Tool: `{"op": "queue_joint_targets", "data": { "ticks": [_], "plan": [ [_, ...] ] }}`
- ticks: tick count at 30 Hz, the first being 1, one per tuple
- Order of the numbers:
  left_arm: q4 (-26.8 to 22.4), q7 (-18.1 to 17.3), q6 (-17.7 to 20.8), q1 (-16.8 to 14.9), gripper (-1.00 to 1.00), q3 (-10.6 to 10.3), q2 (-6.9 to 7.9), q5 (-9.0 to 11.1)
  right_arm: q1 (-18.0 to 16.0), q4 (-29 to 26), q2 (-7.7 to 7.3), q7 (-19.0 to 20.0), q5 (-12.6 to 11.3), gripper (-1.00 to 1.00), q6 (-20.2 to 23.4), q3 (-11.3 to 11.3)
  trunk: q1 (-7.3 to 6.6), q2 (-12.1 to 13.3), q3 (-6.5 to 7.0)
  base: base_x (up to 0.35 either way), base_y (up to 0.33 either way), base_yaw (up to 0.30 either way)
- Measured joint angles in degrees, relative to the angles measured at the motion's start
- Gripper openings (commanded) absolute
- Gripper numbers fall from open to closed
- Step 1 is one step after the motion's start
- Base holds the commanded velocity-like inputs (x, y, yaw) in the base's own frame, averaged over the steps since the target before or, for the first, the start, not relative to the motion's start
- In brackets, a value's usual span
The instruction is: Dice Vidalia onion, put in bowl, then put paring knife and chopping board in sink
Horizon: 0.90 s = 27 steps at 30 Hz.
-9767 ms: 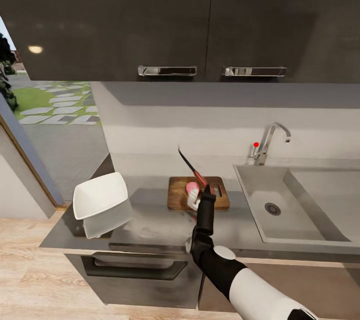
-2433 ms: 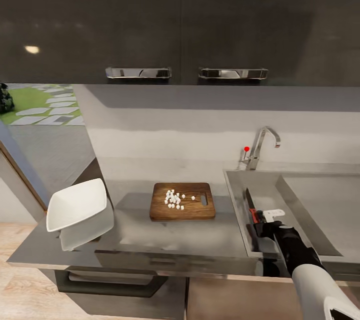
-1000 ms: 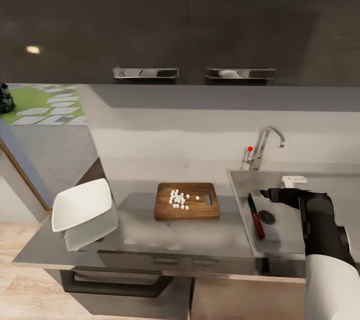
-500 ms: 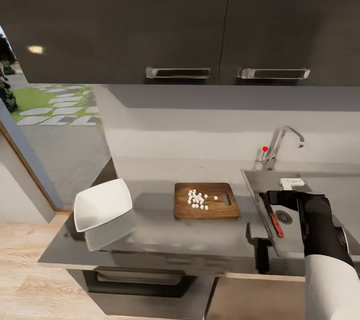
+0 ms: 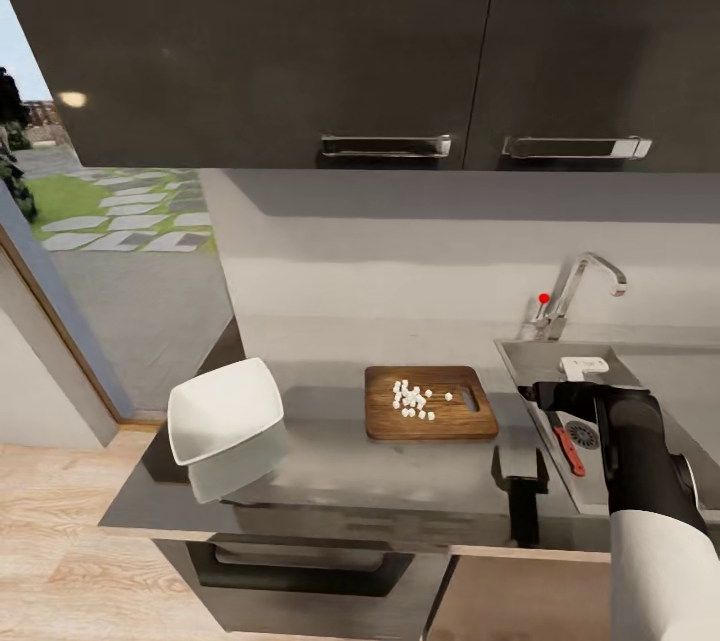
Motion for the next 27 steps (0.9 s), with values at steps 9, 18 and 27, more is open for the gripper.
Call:
{"op": "queue_joint_targets", "data": {
  "ticks": [9,18,27],
  "plan": [
    [0.0,0.0,0.0,0.0,1.0,0.0,0.0,0.0,0.0,1.0,0.04,-0.1,0.0,1.0,0.0,0.0,-0.01,0.0,0.0,0.187,0.168,0.0],
    [0.0,0.0,0.0,0.0,1.0,0.0,0.0,0.0,0.0,4.3,-0.03,-0.1,0.1,1.0,-0.9,0.1,0.0,0.0,0.0,0.012,0.034,0.0],
    [0.0,0.0,0.0,0.0,1.0,0.0,0.0,0.0,0.0,5.9,-0.09,-0.9,0.2,1.0,-2.7,0.1,0.0,0.0,0.0,0.0,0.0,0.0]
  ]
}}
